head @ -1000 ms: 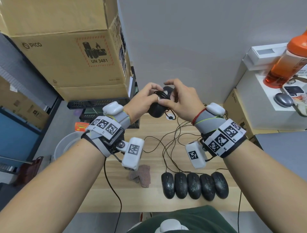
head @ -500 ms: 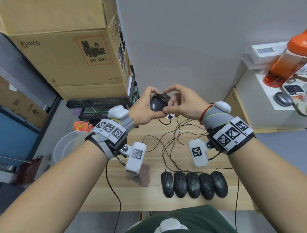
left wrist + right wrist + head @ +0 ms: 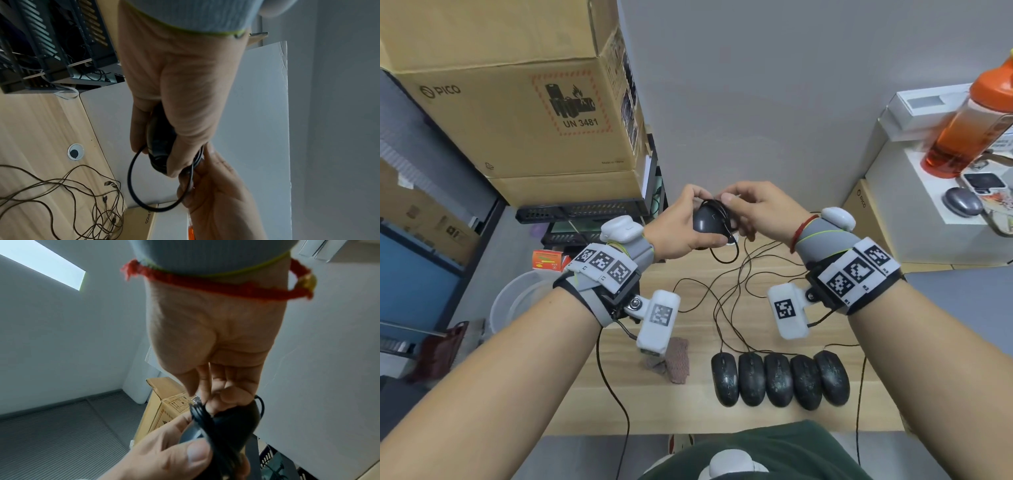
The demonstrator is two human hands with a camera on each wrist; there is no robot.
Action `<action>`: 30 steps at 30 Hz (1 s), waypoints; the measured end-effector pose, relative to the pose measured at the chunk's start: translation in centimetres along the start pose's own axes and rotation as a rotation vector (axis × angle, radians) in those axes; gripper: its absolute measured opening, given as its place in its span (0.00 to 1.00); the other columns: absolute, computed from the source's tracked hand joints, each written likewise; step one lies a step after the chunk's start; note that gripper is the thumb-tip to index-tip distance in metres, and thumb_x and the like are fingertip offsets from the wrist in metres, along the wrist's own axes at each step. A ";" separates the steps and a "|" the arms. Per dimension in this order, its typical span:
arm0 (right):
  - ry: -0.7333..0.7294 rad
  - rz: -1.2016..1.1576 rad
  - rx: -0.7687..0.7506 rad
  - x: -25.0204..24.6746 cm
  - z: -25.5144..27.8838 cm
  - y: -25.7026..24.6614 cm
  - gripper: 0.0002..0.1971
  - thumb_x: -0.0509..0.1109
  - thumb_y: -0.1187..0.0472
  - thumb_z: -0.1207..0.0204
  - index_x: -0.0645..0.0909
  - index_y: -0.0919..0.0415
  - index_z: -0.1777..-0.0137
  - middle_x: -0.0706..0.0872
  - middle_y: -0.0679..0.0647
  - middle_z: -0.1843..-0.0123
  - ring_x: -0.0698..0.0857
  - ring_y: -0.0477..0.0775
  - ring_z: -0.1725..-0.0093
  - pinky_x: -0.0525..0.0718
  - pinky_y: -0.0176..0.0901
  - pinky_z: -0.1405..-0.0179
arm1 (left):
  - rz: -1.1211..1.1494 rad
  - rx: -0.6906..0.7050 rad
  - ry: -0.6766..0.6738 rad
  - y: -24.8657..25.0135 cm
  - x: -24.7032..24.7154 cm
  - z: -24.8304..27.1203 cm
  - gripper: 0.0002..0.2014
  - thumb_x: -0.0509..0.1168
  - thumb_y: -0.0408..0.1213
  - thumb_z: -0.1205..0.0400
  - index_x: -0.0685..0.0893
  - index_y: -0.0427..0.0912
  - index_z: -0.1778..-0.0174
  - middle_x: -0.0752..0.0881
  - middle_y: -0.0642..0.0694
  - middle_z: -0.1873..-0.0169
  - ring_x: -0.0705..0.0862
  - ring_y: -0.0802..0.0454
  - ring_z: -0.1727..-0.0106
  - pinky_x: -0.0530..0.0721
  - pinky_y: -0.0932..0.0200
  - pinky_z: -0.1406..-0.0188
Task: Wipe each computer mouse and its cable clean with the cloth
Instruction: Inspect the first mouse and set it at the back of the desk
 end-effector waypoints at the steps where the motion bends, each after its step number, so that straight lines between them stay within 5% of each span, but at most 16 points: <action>1: -0.018 0.033 -0.006 -0.2 -0.1 0.1 0.09 0.64 0.59 0.15 0.85 0.56 0.41 0.82 0.48 0.71 0.79 0.49 0.75 0.80 0.44 0.72 | -0.002 -0.004 -0.006 -0.1 0.0 0.0 0.33 0.82 0.32 0.26 0.65 0.46 0.37 0.83 0.41 0.40 0.85 0.47 0.44 0.87 0.48 0.40; 5: -0.050 0.236 -0.087 -0.9 -0.3 0.2 0.12 0.69 0.58 0.18 0.84 0.45 0.38 0.82 0.43 0.63 0.77 0.34 0.74 0.75 0.36 0.63 | 0.062 -0.027 -0.026 0.0 -0.3 0.2 0.33 0.83 0.38 0.32 0.66 0.51 0.41 0.84 0.40 0.39 0.86 0.51 0.45 0.88 0.52 0.45; 12: -0.044 0.273 -0.139 -1.3 0.1 0.4 0.08 0.75 0.56 0.23 0.81 0.49 0.47 0.76 0.45 0.58 0.73 0.43 0.72 0.72 0.38 0.64 | 0.104 -0.073 -0.044 0.0 -0.9 0.5 0.33 0.79 0.28 0.24 0.69 0.39 0.27 0.86 0.45 0.44 0.89 0.60 0.53 0.87 0.63 0.51; 16: -0.047 0.271 -0.181 -1.3 0.1 0.1 0.10 0.78 0.57 0.26 0.84 0.46 0.46 0.76 0.46 0.52 0.78 0.45 0.69 0.75 0.31 0.63 | 0.100 -0.061 -0.099 0.2 -0.7 0.6 0.32 0.79 0.27 0.25 0.70 0.41 0.30 0.87 0.42 0.40 0.89 0.49 0.46 0.88 0.50 0.42; 23: 0.003 0.336 -0.163 -2.5 -0.4 0.6 0.06 0.75 0.60 0.22 0.80 0.49 0.51 0.80 0.51 0.46 0.83 0.55 0.57 0.74 0.39 0.58 | 0.049 -0.060 -0.155 0.9 -0.4 1.0 0.32 0.81 0.30 0.26 0.71 0.45 0.32 0.89 0.42 0.39 0.89 0.41 0.40 0.85 0.39 0.35; 27: -0.016 0.335 -0.115 -2.6 -0.6 1.1 0.05 0.71 0.60 0.20 0.79 0.52 0.48 0.84 0.46 0.49 0.84 0.47 0.62 0.74 0.39 0.61 | 0.053 -0.070 -0.163 1.1 -0.3 1.0 0.31 0.81 0.29 0.26 0.72 0.45 0.32 0.88 0.41 0.37 0.89 0.42 0.39 0.88 0.45 0.36; 30: 0.021 0.279 -0.078 -3.2 -0.6 1.6 0.05 0.69 0.63 0.19 0.77 0.57 0.46 0.82 0.43 0.52 0.86 0.49 0.64 0.81 0.47 0.64 | 0.082 -0.084 -0.142 0.9 -0.4 0.9 0.30 0.79 0.27 0.25 0.72 0.45 0.31 0.86 0.41 0.37 0.89 0.49 0.45 0.89 0.56 0.47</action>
Point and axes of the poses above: each hand's wrist, its own z-axis away from the middle knuckle, its own x-axis out of the palm, y = z × x, the point moved 5 cm from there along -z, towards the middle knuckle
